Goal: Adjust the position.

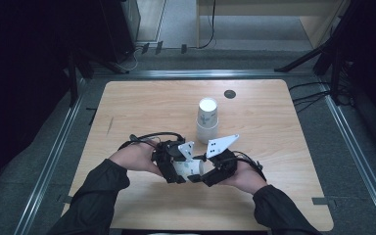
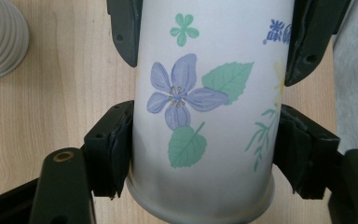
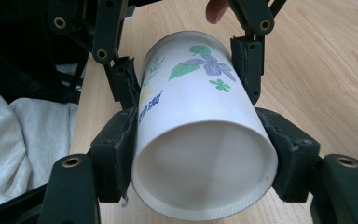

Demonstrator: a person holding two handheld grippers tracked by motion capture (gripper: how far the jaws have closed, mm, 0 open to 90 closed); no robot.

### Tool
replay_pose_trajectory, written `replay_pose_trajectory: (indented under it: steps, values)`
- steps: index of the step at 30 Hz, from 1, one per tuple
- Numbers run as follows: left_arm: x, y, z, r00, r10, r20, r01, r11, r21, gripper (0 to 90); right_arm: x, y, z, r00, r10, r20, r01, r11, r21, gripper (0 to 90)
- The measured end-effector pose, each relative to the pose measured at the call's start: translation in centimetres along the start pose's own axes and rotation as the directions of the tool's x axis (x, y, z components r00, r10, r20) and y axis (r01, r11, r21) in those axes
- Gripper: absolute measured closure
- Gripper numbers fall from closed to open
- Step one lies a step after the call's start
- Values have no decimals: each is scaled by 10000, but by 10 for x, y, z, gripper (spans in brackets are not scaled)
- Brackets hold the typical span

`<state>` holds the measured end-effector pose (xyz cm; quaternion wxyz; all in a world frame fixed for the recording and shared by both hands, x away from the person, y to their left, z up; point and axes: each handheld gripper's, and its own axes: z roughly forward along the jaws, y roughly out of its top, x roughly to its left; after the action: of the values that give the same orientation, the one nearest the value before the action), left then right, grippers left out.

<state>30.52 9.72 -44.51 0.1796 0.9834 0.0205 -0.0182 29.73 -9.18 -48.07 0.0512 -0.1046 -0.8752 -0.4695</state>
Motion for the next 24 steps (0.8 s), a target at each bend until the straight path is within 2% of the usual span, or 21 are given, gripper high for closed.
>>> replay_pose_trajectory:
  steps: [5, 9, 12, 17, 20, 24]
  values:
    - [2, -3, 1, 9995, -312, 32, 313, 9994, -169, 154, 0, 0, -1, 10000, -54, 12, 54, 9999, 115, 344]
    - [6, -10, -3, 9973, -726, -48, 722, 9952, -656, 102, -1, -1, -7, 10000, -74, 50, 74, 10000, -15, 343]
    - [8, -16, -7, 9960, -894, 76, 898, 9911, -981, 100, -3, -1, -14, 9998, -60, 191, 63, 9998, -186, 343]
    - [11, -27, -9, 9909, -1344, -73, 1331, 9864, -967, 130, -6, -4, -27, 9994, 61, 332, -46, 9990, -437, 343]
    - [11, -35, -11, 9878, -1544, 183, 1555, 9803, -1220, 131, -8, -5, -36, 9990, 128, 436, -100, 9980, -624, 343]
    - [9, -46, -13, 9857, -1671, 216, 1685, 9736, -1540, 131, -11, -7, -44, 9977, 216, 641, -167, 9969, -765, 342]
